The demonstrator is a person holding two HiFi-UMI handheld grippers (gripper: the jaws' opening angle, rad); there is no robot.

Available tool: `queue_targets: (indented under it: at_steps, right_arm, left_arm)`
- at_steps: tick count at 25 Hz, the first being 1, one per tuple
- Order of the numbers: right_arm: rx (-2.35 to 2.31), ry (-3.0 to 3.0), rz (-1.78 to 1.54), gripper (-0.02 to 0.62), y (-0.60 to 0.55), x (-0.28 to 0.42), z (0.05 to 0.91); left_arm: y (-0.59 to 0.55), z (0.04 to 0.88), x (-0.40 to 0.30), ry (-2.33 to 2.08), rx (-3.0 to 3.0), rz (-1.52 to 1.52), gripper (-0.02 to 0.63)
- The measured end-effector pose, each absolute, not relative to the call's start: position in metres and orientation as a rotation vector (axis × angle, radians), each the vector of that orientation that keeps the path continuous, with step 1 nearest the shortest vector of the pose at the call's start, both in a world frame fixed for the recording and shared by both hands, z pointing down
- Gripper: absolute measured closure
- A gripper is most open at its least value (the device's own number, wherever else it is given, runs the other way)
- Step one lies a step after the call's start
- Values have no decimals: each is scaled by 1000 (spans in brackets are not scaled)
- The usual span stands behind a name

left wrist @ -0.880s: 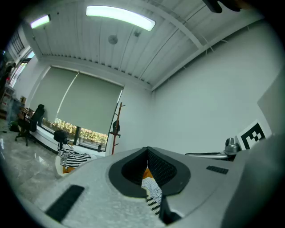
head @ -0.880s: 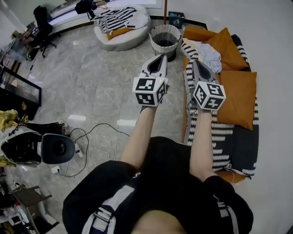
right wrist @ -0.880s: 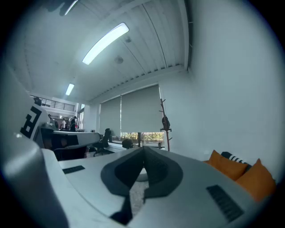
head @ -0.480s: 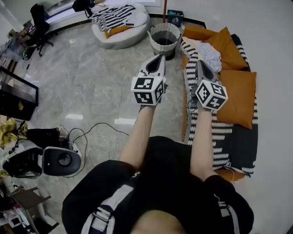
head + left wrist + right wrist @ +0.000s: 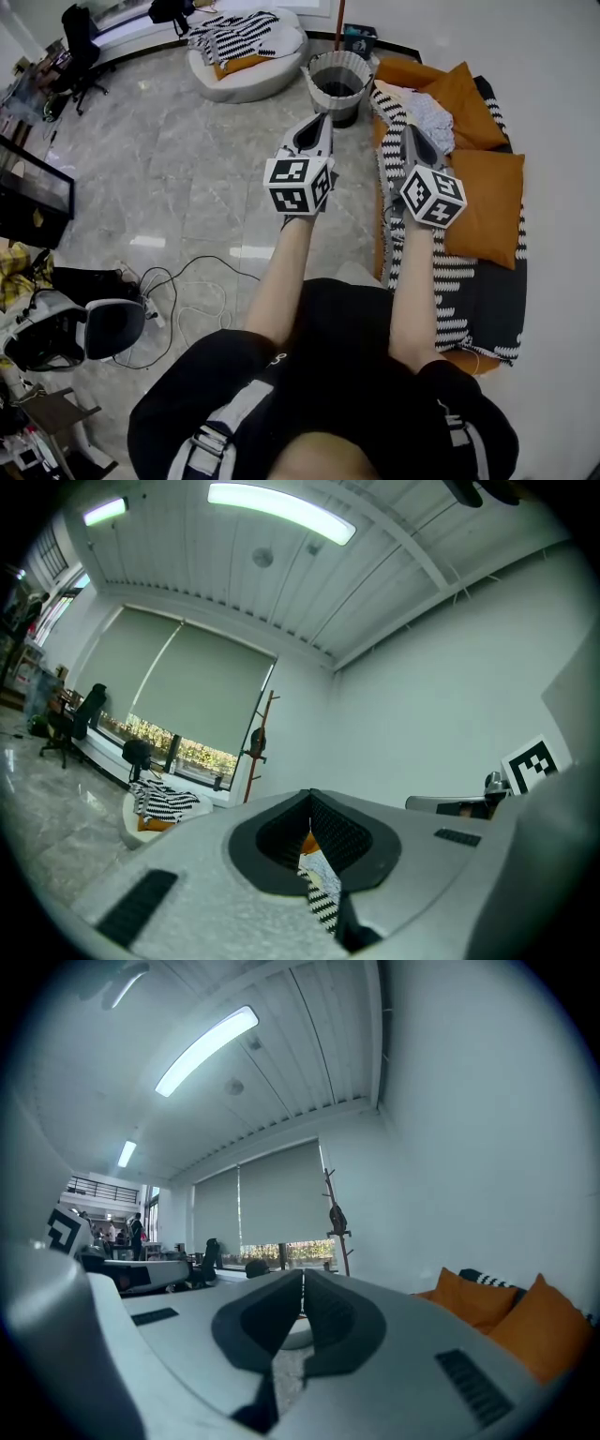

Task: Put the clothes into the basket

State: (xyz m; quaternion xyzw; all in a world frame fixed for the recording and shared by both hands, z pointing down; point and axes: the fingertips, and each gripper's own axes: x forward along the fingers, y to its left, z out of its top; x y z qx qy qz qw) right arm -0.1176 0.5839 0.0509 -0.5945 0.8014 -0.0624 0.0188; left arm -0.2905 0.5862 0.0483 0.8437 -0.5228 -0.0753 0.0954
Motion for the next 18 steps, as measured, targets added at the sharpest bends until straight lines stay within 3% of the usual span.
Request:
queue_targets:
  at_steps: [18]
  right_arm:
    - [-1821, 2424, -124, 583, 468, -81, 68]
  left_arm:
    - [469, 56, -280, -1625, 2560, -290, 597]
